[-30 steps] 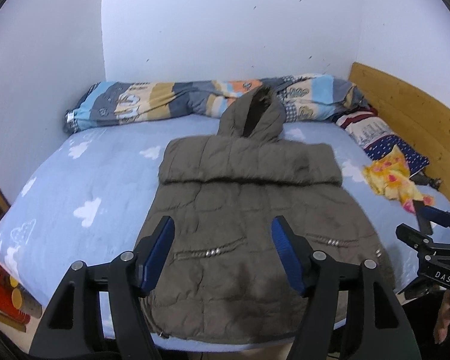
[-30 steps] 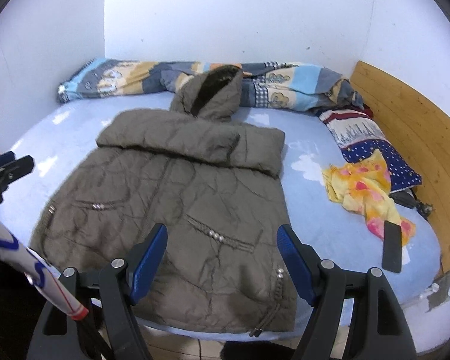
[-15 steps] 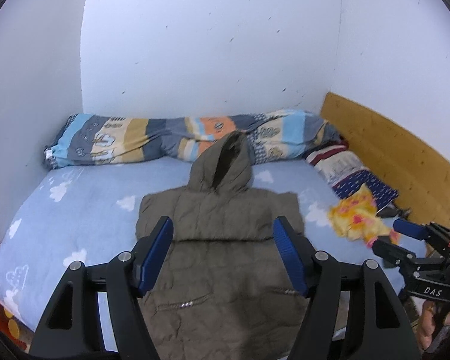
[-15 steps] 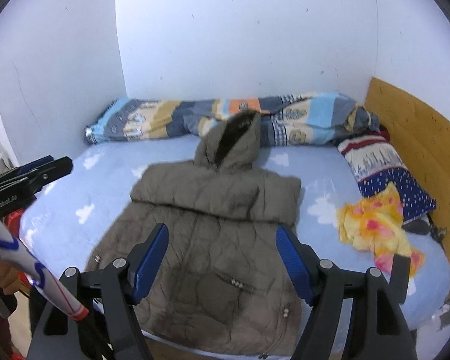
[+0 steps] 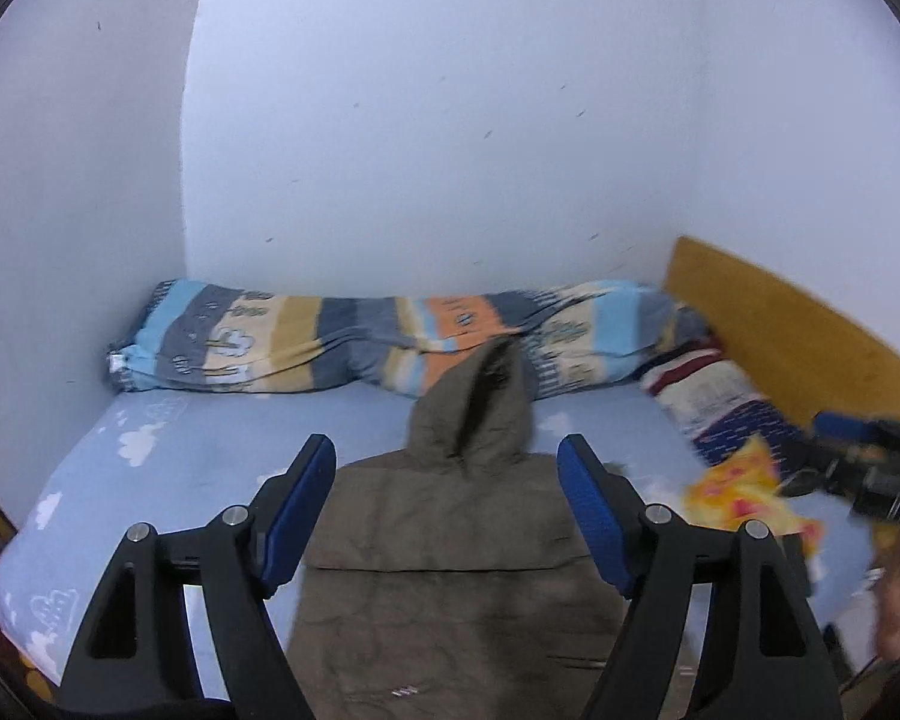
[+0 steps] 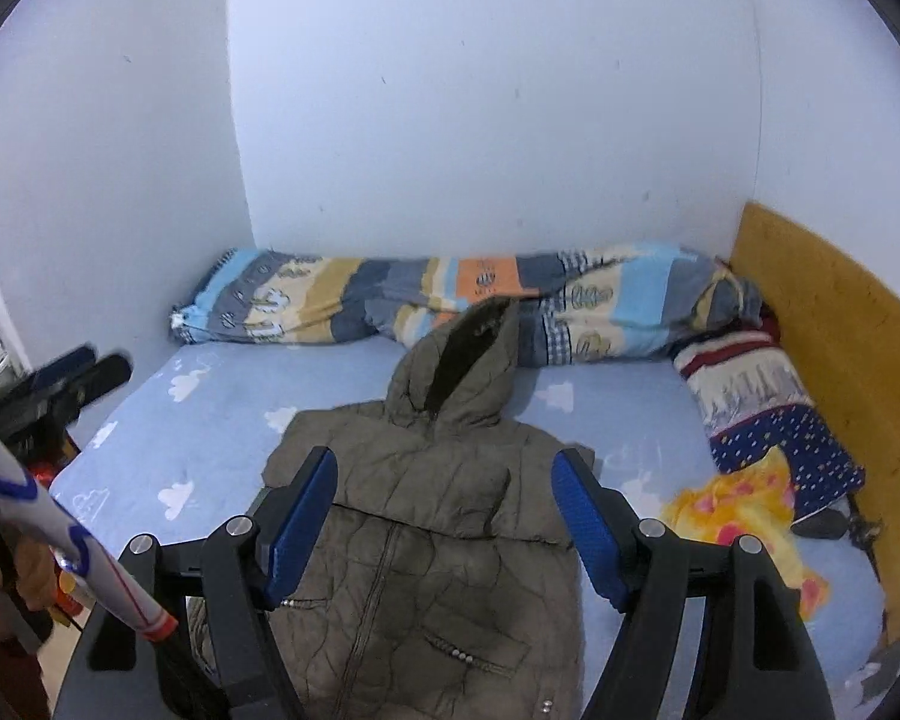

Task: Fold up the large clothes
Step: 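Grasp the jacket hood with the right tool and lift it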

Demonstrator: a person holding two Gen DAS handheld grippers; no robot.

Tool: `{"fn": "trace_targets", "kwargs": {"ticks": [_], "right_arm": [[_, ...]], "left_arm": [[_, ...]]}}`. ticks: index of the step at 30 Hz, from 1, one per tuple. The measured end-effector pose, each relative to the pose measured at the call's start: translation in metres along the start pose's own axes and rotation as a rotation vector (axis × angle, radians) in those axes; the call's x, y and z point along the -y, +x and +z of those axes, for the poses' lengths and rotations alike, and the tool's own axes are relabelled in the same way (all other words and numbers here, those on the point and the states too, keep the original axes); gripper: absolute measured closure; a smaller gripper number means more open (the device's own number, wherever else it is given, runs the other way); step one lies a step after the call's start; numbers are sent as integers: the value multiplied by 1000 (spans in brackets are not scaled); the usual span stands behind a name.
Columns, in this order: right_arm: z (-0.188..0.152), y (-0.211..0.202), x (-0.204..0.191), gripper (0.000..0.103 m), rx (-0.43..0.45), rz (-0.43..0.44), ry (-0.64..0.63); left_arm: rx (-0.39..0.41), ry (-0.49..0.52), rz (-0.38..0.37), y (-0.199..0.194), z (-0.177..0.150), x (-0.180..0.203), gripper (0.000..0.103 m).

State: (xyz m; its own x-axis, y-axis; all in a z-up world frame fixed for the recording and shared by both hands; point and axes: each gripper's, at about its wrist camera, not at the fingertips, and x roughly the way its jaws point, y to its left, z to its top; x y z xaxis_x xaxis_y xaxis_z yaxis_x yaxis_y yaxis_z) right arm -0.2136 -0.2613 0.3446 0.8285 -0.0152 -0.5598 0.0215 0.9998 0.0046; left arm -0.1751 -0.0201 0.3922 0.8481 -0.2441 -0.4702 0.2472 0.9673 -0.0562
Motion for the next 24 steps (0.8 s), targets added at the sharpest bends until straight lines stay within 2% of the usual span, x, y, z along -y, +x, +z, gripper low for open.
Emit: {"fn": "trace_targets", "kwargs": {"ticks": [4, 6, 10, 13, 17, 19, 24], "right_arm": [[25, 74, 13, 26, -89, -7, 40], [40, 114, 20, 27, -121, -14, 58], [70, 203, 39, 29, -185, -30, 85], [90, 282, 57, 30, -238, -59, 119], [101, 377, 73, 32, -291, -90, 174], [103, 433, 82, 34, -322, -80, 217], [113, 530, 99, 37, -343, -107, 275]], "left_arm": [[-49, -15, 68, 63, -25, -20, 27], [-91, -56, 77, 98, -44, -34, 27], [-156, -66, 110, 161, -80, -51, 27], [-204, -111, 96, 202, -107, -68, 27], [-282, -134, 124, 237, -135, -90, 27], [-289, -149, 145, 242, -142, -101, 27], [-306, -162, 176, 249, -151, -122, 27]]}}
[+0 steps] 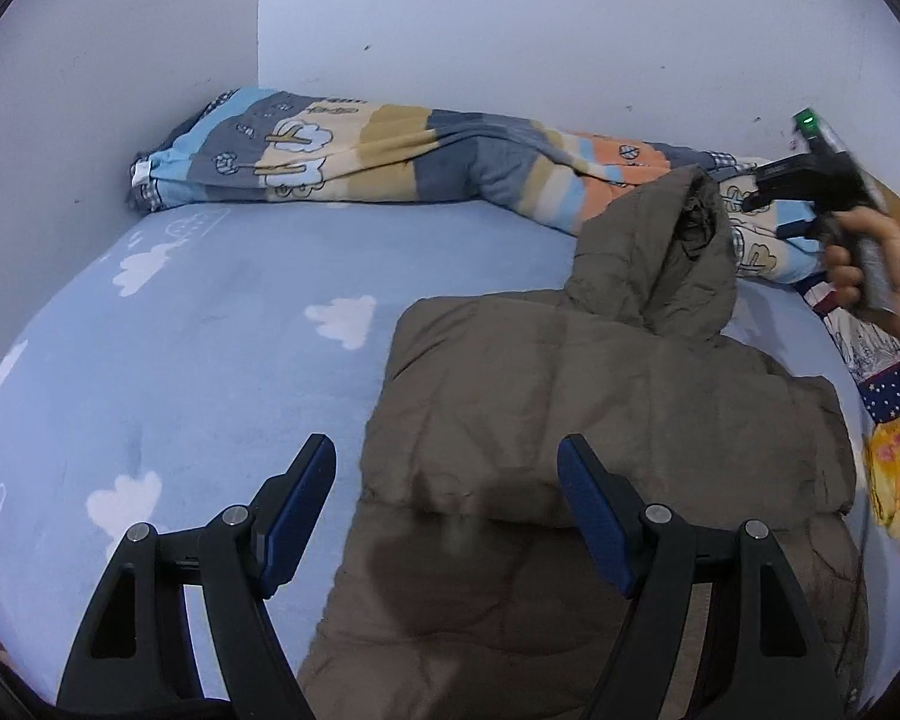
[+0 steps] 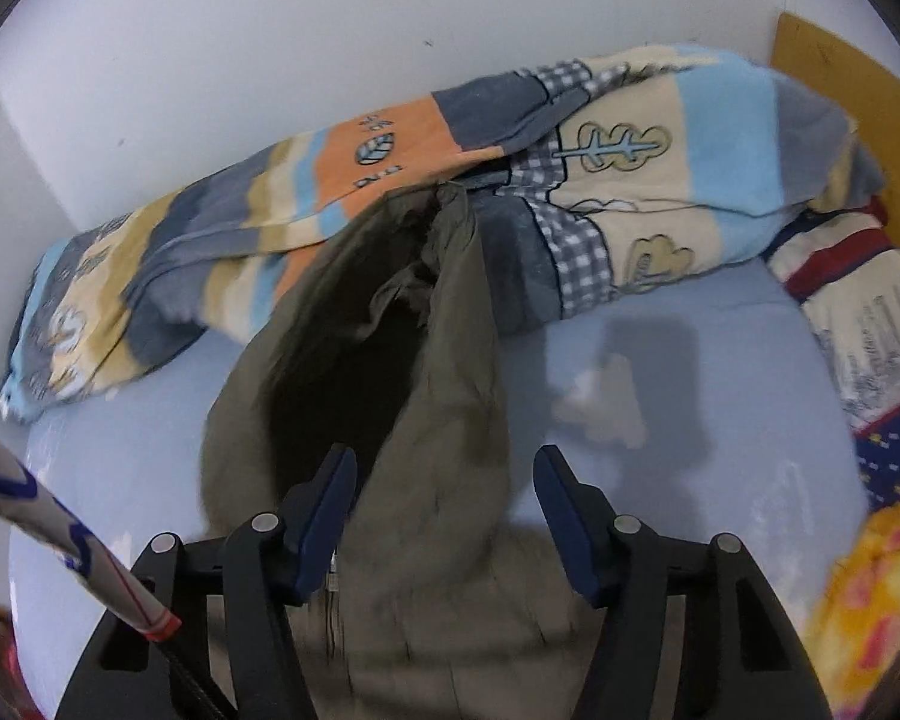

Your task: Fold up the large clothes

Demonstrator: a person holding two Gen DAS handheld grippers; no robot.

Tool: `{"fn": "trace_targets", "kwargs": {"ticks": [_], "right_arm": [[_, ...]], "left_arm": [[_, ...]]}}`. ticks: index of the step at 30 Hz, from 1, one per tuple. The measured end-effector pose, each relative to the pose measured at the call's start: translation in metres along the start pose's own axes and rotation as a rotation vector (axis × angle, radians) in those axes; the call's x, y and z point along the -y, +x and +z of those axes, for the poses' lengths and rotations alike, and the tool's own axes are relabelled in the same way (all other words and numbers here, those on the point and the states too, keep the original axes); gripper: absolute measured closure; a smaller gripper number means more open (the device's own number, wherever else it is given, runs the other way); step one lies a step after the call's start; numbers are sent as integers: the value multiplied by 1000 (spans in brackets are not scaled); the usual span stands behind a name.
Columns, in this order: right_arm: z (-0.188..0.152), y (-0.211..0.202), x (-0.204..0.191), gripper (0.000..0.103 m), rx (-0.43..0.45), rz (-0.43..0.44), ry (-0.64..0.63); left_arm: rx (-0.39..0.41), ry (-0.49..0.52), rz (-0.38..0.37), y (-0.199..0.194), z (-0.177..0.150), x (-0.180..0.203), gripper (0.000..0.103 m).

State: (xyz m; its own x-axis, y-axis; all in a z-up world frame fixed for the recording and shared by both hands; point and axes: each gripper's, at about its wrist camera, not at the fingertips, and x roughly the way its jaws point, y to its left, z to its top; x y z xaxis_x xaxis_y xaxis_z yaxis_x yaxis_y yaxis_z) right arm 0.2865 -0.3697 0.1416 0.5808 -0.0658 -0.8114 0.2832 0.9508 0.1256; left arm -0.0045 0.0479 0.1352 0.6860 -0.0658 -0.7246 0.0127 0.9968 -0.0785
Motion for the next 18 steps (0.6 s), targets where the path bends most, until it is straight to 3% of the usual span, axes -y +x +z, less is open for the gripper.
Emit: {"fn": "trace_targets", "kwargs": {"ticks": [6, 7, 9, 10, 11, 13, 18], "right_arm": [[37, 74, 1, 38, 4, -55, 46], [39, 81, 1, 42, 5, -62, 49], [44, 99, 2, 67, -16, -117, 34], [43, 106, 3, 91, -41, -109, 31], [42, 107, 4, 92, -45, -109, 29], [37, 94, 7, 94, -1, -126, 22], [12, 25, 12, 95, 84, -50, 11]], "left_arm": [[-44, -30, -40, 11, -1, -6, 27], [-45, -21, -40, 13, 0, -5, 27], [-46, 11, -35, 15, -4, 1, 27], [-48, 24, -33, 16, -5, 4, 27], [-52, 33, -34, 17, -6, 6, 27], [-54, 29, -42, 17, -5, 7, 27], [-38, 43, -58, 10, -5, 17, 27]]}}
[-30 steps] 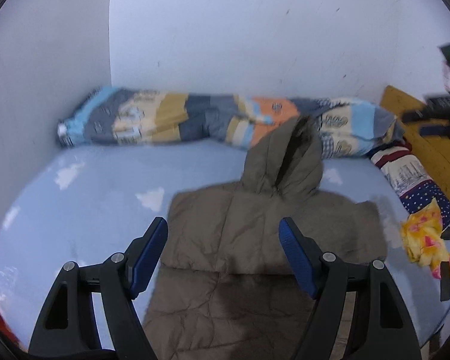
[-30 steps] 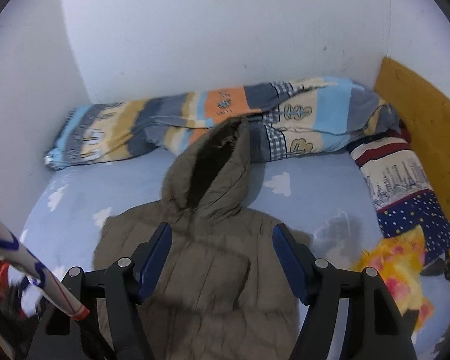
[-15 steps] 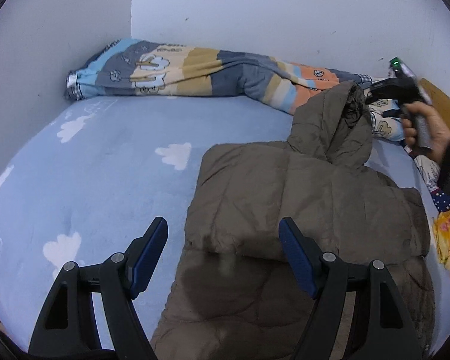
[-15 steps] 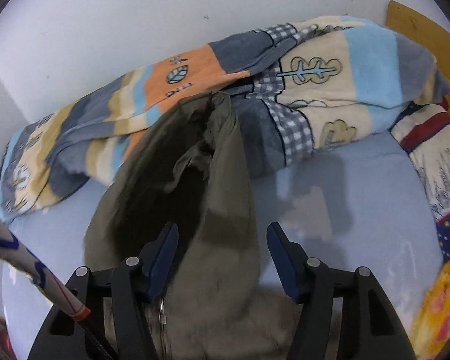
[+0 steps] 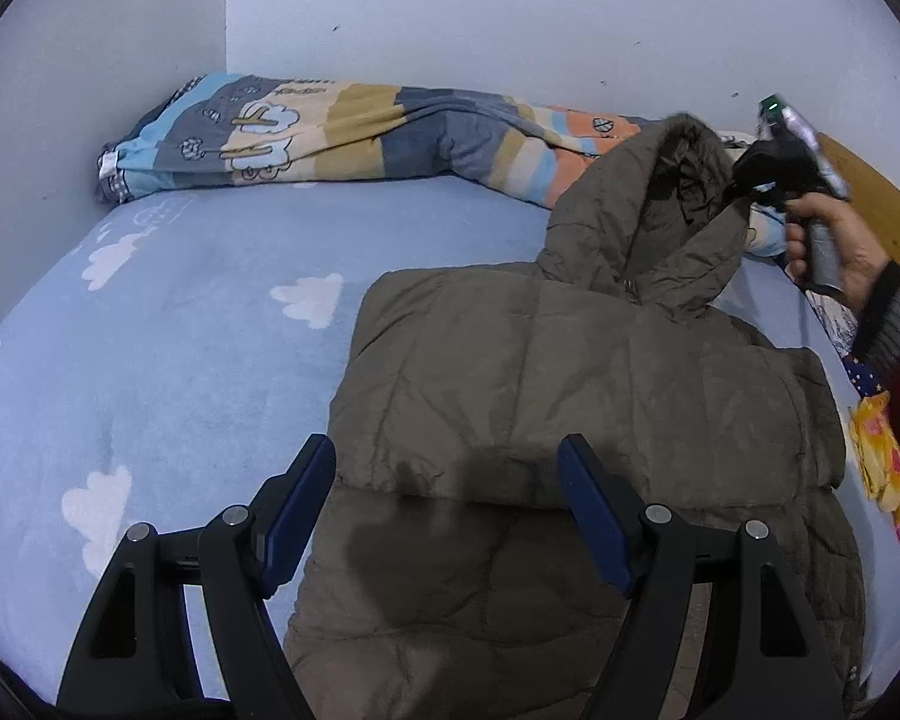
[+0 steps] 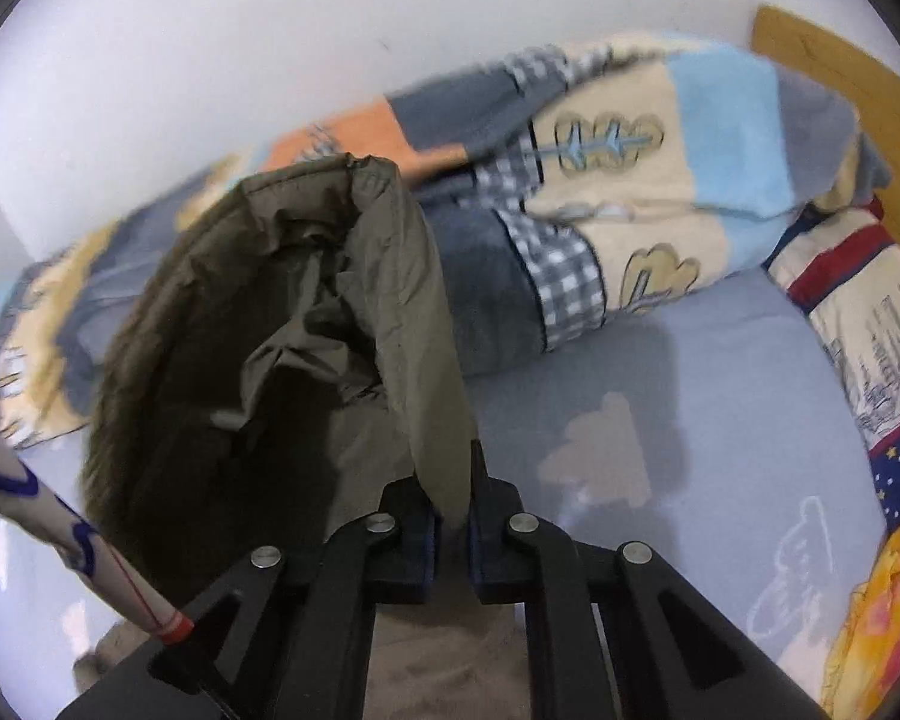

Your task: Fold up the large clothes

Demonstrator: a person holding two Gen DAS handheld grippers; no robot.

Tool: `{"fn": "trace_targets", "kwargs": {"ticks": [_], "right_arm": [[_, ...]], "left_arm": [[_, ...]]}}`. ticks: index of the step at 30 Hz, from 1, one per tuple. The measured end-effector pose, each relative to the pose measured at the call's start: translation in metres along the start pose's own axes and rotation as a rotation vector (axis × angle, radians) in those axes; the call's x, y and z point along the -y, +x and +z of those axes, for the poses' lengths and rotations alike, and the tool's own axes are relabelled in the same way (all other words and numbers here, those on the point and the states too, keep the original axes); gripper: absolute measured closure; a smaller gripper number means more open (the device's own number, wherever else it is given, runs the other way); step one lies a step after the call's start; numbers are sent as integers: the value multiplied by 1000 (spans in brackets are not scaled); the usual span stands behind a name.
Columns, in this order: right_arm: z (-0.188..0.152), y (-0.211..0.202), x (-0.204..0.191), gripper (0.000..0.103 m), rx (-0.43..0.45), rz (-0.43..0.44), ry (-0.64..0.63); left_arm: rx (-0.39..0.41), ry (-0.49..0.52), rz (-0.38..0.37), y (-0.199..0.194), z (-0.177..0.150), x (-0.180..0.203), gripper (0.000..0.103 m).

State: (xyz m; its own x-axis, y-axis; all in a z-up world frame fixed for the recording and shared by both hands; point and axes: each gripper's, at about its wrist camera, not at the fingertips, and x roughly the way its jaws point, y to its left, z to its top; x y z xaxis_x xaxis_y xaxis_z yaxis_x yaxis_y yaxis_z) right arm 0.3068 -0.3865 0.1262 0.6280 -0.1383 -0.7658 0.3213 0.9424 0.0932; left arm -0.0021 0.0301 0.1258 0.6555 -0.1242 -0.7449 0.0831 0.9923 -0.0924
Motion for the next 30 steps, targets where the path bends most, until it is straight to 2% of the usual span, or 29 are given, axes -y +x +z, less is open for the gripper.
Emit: {"fn": "trace_targets", "kwargs": {"ticks": [4, 6, 9, 13, 16, 19, 23, 25, 28, 30], "right_arm": [[-33, -74, -1, 95, 74, 83, -65], [-58, -109, -7, 95, 115, 61, -132], [-106, -157, -10, 95, 163, 90, -199], [-179, -190, -8, 95, 179, 95, -255], [-234, -190, -1, 95, 135, 73, -256], [-269, -165, 4, 95, 100, -14, -279], [-289, -115, 21, 95, -14, -50, -242], [-292, -107, 29, 95, -49, -15, -193], [-300, -110, 27, 93, -33, -28, -234], [-302, -115, 28, 89, -21, -22, -251]], "left_arm": [[24, -14, -18, -9, 2, 2, 27], [35, -28, -19, -12, 3, 2, 27], [57, -44, -31, -19, 6, 1, 27], [86, -73, -51, -27, 12, -1, 27], [93, -99, -71, -30, 15, -2, 27], [76, -125, -101, -24, 18, 4, 27], [59, -99, -114, -13, 20, 24, 27], [56, -65, -120, -9, 20, 36, 27], [58, -26, -112, -1, 23, 53, 27], [47, -12, -108, 7, 25, 62, 27]]}}
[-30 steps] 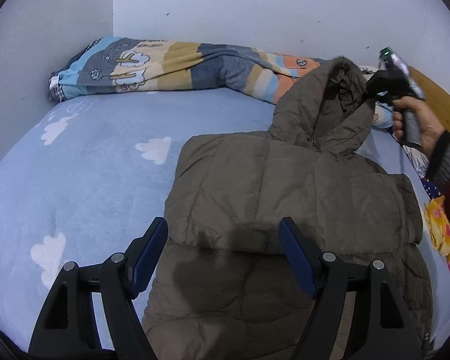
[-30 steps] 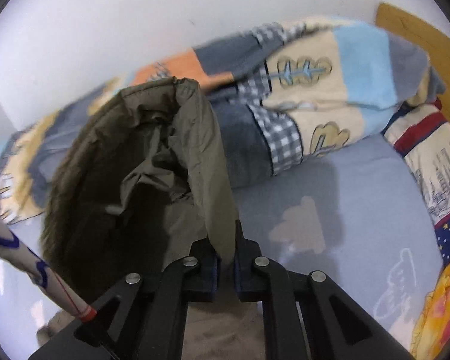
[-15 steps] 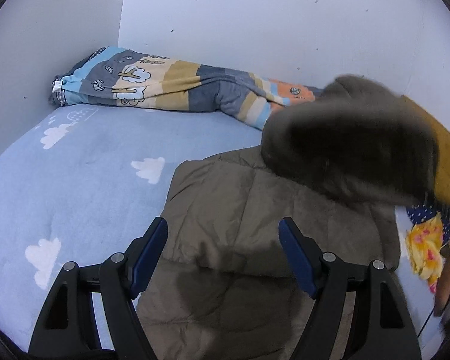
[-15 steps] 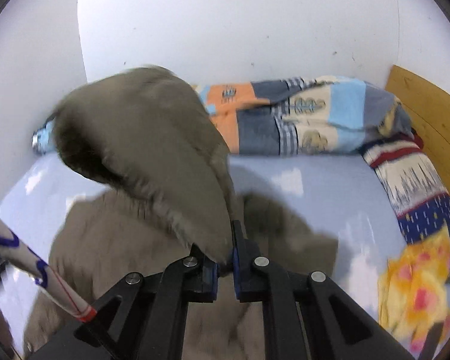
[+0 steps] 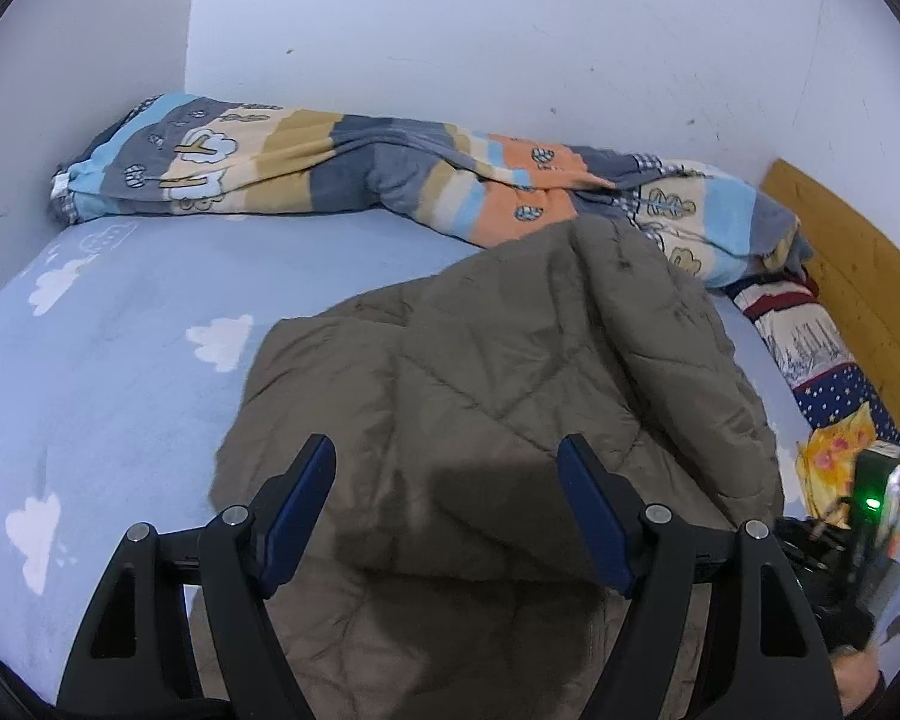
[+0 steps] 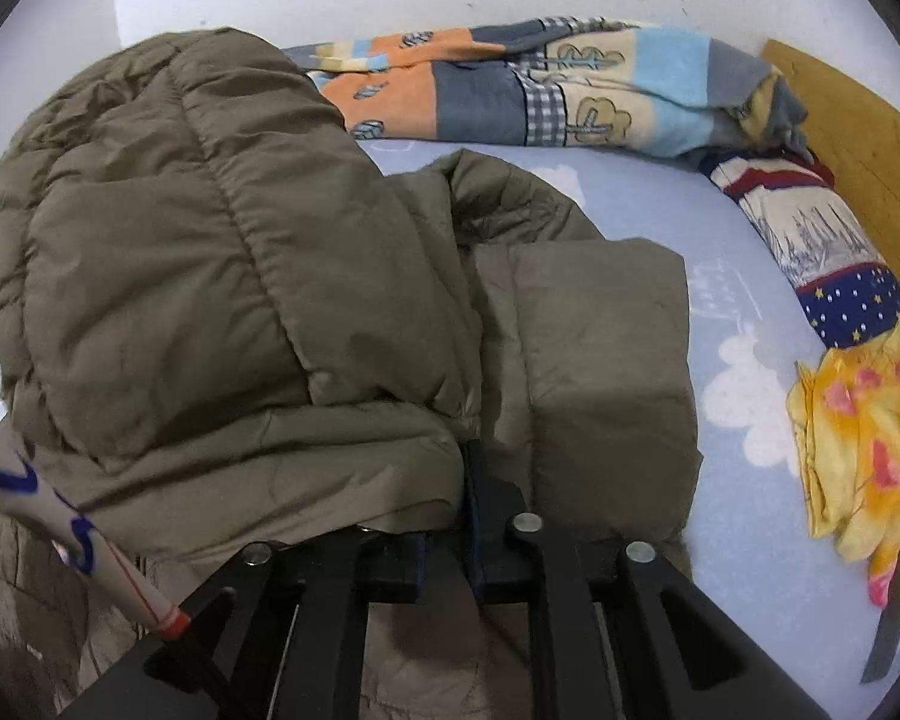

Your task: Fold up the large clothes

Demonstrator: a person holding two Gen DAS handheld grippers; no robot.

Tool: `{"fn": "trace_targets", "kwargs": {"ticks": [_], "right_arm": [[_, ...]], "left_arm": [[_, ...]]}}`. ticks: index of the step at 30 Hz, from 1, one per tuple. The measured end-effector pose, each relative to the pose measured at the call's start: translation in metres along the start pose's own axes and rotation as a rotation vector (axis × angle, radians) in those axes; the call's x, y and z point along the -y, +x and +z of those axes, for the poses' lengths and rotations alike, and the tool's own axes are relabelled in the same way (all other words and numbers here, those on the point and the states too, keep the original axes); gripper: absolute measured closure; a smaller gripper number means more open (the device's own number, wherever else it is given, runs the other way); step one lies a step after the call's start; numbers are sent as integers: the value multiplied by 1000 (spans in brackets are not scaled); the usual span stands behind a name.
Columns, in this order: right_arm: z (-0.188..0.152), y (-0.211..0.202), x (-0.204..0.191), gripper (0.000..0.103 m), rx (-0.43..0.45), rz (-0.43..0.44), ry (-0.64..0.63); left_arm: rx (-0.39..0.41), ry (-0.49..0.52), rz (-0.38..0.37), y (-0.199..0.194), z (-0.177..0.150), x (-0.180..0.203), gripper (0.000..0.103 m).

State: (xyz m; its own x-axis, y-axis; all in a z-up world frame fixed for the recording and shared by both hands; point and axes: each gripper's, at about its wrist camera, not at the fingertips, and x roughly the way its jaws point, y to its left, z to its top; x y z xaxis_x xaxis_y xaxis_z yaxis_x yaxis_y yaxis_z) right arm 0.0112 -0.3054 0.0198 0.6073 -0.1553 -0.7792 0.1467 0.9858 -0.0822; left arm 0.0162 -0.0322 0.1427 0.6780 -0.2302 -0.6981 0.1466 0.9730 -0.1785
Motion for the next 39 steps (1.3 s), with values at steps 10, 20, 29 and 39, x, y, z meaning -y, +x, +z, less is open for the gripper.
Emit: {"fn": "trace_targets", "kwargs": {"ticks": [10, 20, 29, 39], "right_arm": [[0, -53, 6, 58, 39, 49, -98], [-3, -45, -10, 32, 75, -17, -225], [-10, -47, -36, 28, 117, -68, -392], [37, -49, -1, 28, 219, 198, 51]], "left_arm": [[-16, 0, 26, 19, 1, 8, 27], [-10, 53, 47, 21, -3, 18, 27], [-19, 27, 45, 22, -4, 6, 27], [-34, 16, 54, 53, -1, 13, 28]]}}
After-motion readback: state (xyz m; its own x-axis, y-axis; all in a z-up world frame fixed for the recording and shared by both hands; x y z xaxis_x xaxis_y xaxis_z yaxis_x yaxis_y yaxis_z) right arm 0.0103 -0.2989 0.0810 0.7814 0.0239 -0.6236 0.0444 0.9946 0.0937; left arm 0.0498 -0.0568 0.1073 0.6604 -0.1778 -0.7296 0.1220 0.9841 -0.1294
